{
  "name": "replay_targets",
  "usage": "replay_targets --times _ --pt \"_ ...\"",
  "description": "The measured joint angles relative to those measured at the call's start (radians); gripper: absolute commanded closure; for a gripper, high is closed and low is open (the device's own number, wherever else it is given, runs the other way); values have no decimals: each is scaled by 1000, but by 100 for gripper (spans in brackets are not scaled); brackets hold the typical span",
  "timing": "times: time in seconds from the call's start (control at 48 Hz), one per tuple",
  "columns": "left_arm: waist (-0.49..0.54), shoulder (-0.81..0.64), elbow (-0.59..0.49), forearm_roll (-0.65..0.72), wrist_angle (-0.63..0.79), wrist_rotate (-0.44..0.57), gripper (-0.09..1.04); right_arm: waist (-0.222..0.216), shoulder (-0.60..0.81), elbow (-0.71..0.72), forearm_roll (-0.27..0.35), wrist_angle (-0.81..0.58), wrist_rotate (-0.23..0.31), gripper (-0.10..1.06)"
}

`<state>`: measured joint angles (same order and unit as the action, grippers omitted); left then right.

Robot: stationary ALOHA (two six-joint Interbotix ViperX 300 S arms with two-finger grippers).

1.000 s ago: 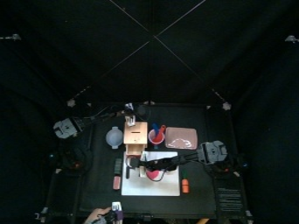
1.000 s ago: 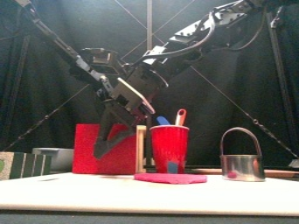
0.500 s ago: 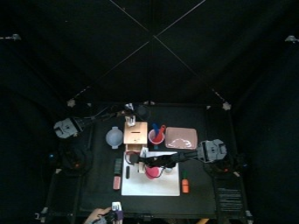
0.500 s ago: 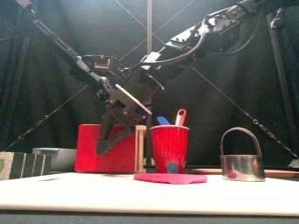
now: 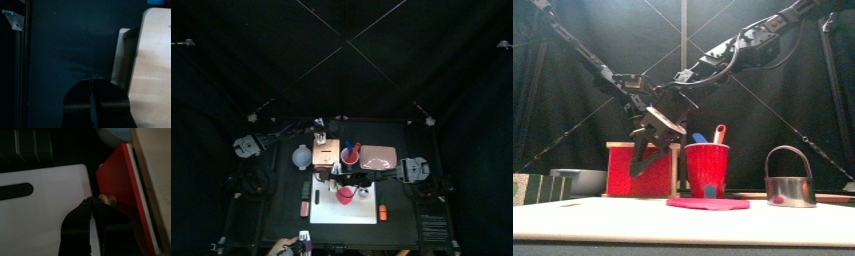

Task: Get the cutter from the drawer then cut the dough then place the extra dough in the bowl
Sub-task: Shut the drawer

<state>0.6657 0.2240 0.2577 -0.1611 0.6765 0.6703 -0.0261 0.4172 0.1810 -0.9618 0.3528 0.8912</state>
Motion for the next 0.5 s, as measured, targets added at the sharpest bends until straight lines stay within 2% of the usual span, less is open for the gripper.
replay_targets --times 0.229,0.5 --pt "0 -2 0 0 2 0 61 -20 0 -2 -12 2 0 67" --pt "0 -2 0 0 0 -2 61 -21 0 -9 -6 2 0 67"
